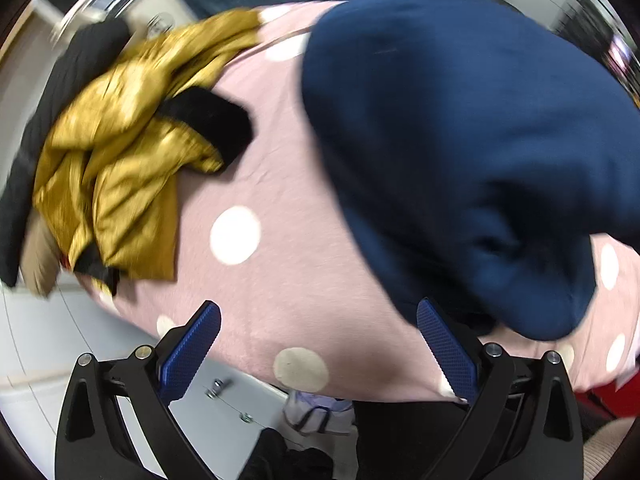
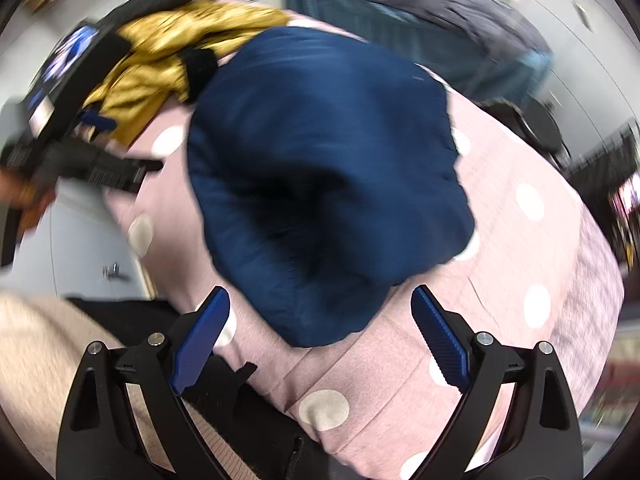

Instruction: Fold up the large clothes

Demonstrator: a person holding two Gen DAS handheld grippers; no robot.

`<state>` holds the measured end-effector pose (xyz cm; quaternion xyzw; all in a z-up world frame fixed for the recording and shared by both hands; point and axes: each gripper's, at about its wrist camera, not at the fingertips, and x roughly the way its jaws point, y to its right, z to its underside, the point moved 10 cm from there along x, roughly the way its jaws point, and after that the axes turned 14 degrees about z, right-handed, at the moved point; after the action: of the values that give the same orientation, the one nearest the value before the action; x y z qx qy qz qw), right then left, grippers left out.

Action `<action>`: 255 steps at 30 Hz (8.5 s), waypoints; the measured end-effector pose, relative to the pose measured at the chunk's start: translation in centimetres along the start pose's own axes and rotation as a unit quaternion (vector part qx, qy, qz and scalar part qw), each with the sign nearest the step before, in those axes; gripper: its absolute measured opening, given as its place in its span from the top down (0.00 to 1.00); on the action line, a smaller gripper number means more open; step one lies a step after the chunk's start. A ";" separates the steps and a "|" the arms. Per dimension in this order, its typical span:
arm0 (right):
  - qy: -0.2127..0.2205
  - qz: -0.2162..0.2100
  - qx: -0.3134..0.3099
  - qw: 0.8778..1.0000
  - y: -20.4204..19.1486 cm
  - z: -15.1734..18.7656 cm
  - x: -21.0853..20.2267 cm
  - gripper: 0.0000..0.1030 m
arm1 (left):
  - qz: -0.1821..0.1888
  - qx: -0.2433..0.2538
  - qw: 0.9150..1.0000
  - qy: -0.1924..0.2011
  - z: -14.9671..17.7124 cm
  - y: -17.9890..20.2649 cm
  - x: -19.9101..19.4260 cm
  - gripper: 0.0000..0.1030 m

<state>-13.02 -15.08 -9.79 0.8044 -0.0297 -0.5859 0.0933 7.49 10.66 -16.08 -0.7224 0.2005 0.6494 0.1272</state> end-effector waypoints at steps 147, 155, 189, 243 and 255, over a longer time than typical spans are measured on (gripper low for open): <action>0.032 -0.004 0.530 0.847 24.4 6.6 2.9 0.31 | 0.173 0.122 0.967 0.140 -6.3 10.0 -3.4 0.09; 0.041 -0.073 0.555 0.828 23.2 7.1 1.1 0.30 | 0.112 0.341 0.929 0.093 2.3 16.8 0.3 0.07; 0.027 -0.050 0.401 0.914 16.3 1.9 1.2 0.23 | 0.325 -0.033 0.936 0.131 -27.4 9.4 0.5 0.08; -0.070 0.311 0.528 0.787 54.0 20.4 -1.1 0.43 | 0.078 -0.024 0.994 0.074 -4.3 3.6 5.8 0.06; -0.045 0.150 0.652 0.742 43.8 21.8 6.1 0.31 | 0.031 -0.057 0.994 0.090 -1.8 -1.9 4.3 0.06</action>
<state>-29.12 -61.54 -13.84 0.6271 -0.5283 -0.4379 -0.3686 10.28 11.01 -20.30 -0.7774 0.1959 0.5958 0.0473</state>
